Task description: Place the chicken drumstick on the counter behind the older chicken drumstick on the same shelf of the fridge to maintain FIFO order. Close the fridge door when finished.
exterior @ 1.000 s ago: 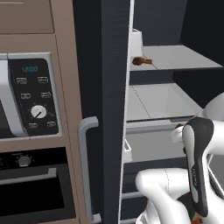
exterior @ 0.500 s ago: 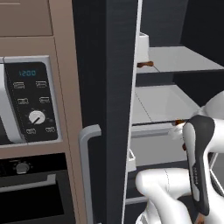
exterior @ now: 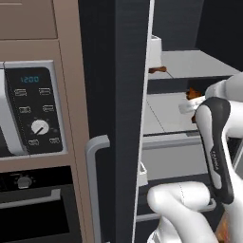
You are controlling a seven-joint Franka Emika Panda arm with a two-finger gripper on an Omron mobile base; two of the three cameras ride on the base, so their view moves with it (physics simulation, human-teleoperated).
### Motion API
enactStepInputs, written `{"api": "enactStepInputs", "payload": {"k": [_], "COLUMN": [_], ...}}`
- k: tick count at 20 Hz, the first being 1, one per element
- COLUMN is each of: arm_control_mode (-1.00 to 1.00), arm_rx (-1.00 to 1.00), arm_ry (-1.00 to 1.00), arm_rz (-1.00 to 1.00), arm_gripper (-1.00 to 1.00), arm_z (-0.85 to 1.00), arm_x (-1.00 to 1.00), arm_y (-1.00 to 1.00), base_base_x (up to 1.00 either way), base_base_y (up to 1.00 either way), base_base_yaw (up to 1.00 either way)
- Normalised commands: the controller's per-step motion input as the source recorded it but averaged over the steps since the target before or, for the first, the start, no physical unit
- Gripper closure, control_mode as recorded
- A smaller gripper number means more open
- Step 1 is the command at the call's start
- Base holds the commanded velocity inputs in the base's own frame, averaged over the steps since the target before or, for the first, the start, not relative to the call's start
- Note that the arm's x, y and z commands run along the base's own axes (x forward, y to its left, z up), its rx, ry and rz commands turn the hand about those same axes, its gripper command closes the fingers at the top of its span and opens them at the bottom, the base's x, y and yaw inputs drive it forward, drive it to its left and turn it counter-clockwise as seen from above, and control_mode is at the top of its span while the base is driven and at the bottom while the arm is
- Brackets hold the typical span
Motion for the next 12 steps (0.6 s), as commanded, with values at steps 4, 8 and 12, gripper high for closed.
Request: {"api": "enactStepInputs", "payload": {"k": [4,8,12], "arm_control_mode": [-1.00,-1.00,-1.00], "arm_rx": [0.00,0.00,0.00], "arm_ry": [-0.17,-0.03,-0.02], "arm_rz": [0.00,0.00,0.00], "arm_gripper": [1.00,1.00,1.00], "arm_z": [0.58,0.41,0.36], "arm_x": [0.78,0.92,0.91], "arm_y": [0.15,0.10,0.01], "base_base_x": [0.00,0.00,0.00], "base_base_y": [0.00,0.00,0.00], "base_base_yaw": [0.00,0.00,0.00]}}
